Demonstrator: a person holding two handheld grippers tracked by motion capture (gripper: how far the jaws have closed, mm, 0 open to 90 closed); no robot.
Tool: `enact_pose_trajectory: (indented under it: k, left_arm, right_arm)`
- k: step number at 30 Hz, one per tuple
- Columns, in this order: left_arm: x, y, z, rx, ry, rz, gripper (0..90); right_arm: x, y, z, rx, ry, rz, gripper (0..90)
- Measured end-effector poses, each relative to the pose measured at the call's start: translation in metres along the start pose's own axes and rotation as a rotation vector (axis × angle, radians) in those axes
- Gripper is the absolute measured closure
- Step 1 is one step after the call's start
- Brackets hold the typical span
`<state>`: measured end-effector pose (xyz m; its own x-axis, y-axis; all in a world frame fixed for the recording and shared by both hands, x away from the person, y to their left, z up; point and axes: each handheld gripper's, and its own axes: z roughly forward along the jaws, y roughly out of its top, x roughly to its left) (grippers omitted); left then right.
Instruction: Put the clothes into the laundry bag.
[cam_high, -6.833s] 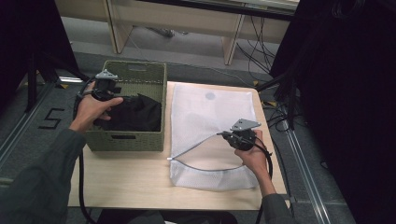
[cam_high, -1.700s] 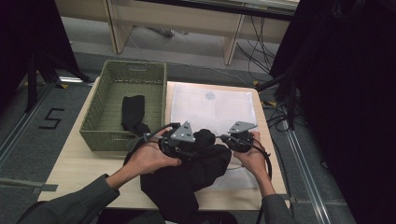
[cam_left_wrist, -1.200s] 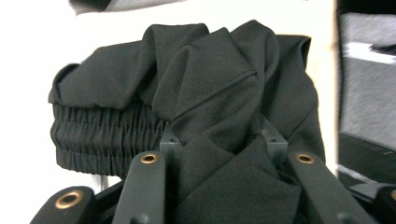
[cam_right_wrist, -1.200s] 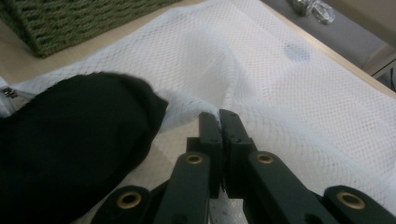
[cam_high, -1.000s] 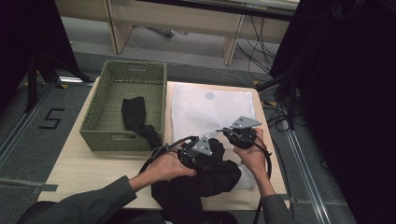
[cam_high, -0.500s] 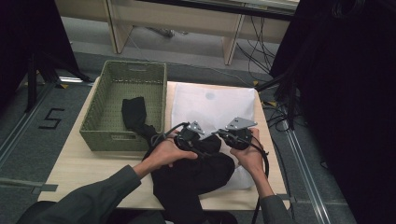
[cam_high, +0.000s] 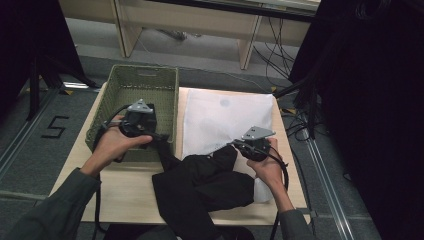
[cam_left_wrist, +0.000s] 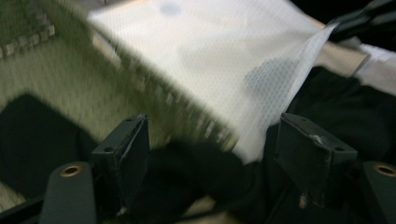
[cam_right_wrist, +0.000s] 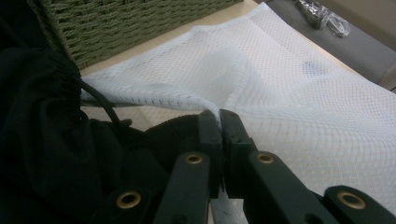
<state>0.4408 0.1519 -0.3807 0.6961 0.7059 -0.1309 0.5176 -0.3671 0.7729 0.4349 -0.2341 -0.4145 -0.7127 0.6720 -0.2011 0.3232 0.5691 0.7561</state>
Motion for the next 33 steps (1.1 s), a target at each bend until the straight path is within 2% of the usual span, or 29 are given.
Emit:
enact_pose_trajectory:
  k: [3, 5, 7, 9, 14, 16, 17, 18, 20, 22, 23, 25, 27, 28, 30, 31, 32, 33]
  left_arm:
    - [0.004, -0.016, 0.008, 0.039, -0.005, 0.025, 25.2]
    - [0.004, -0.020, 0.014, 0.054, -0.021, 0.020, 25.1]
    - [0.004, -0.021, 0.018, 0.054, -0.019, 0.019, 27.7]
    - [0.004, -0.021, 0.020, 0.050, -0.008, 0.038, 39.3]
    - [0.002, -0.021, 0.013, 0.015, -0.003, 0.105, 67.0]
    - [0.000, -0.020, 0.011, 0.018, 0.004, 0.141, 73.2]
    - [0.000, -0.020, 0.010, 0.002, -0.002, 0.127, 75.1]
    - [-0.001, -0.019, 0.008, -0.015, -0.004, 0.133, 81.2]
    - [-0.007, -0.016, 0.003, -0.051, 0.027, 0.156, 83.1]
    - [-0.020, -0.010, -0.003, -0.080, -0.019, 0.174, 83.6]
    - [-0.032, -0.006, -0.007, -0.099, -0.035, 0.190, 83.6]
    - [-0.061, 0.000, -0.012, -0.134, -0.085, 0.251, 83.8]
    - [-0.092, 0.003, -0.012, -0.161, -0.117, 0.306, 84.1]
    - [-0.114, 0.003, -0.008, -0.161, -0.163, 0.345, 84.4]
    - [-0.148, -0.004, 0.006, -0.141, -0.218, 0.410, 85.0]
    - [-0.159, -0.008, 0.012, -0.128, -0.237, 0.439, 85.2]
    - [-0.172, -0.015, 0.025, -0.093, -0.264, 0.470, 85.2]
    - [-0.178, -0.020, 0.036, -0.071, -0.275, 0.468, 85.2]
  right_arm:
    - [0.000, 0.000, 0.001, 0.004, 0.003, -0.004, 89.4]
    - [-0.001, -0.001, 0.002, -0.002, 0.004, -0.015, 89.4]
    - [0.000, -0.001, 0.001, 0.004, 0.004, -0.007, 89.4]
    - [-0.001, -0.002, 0.001, 0.006, 0.005, -0.018, 89.4]
    - [-0.002, -0.003, 0.001, 0.013, 0.005, -0.007, 89.4]
    - [-0.001, -0.003, 0.002, 0.010, 0.002, -0.006, 89.4]
    - [-0.001, -0.003, 0.002, 0.005, -0.001, -0.006, 89.4]
    - [-0.001, -0.003, 0.002, 0.004, 0.003, -0.015, 89.4]
    - [-0.001, -0.003, 0.002, 0.008, 0.001, -0.007, 89.4]
    - [-0.002, -0.003, 0.001, 0.006, 0.000, -0.005, 89.4]
    - [-0.003, -0.003, 0.001, 0.005, 0.002, -0.014, 89.4]
    - [-0.003, -0.004, 0.000, 0.010, -0.003, -0.009, 89.4]
    - [-0.003, -0.004, 0.000, 0.015, -0.007, -0.005, 89.4]
    - [-0.004, -0.004, 0.000, 0.008, -0.015, -0.013, 89.5]
    - [-0.003, -0.005, 0.001, 0.023, 0.000, 0.003, 89.4]
    - [-0.002, -0.005, 0.001, 0.023, -0.007, 0.001, 89.4]
    - [-0.002, -0.005, 0.001, 0.023, -0.005, -0.001, 89.4]
    - [-0.002, -0.005, 0.000, 0.024, -0.004, 0.003, 89.4]
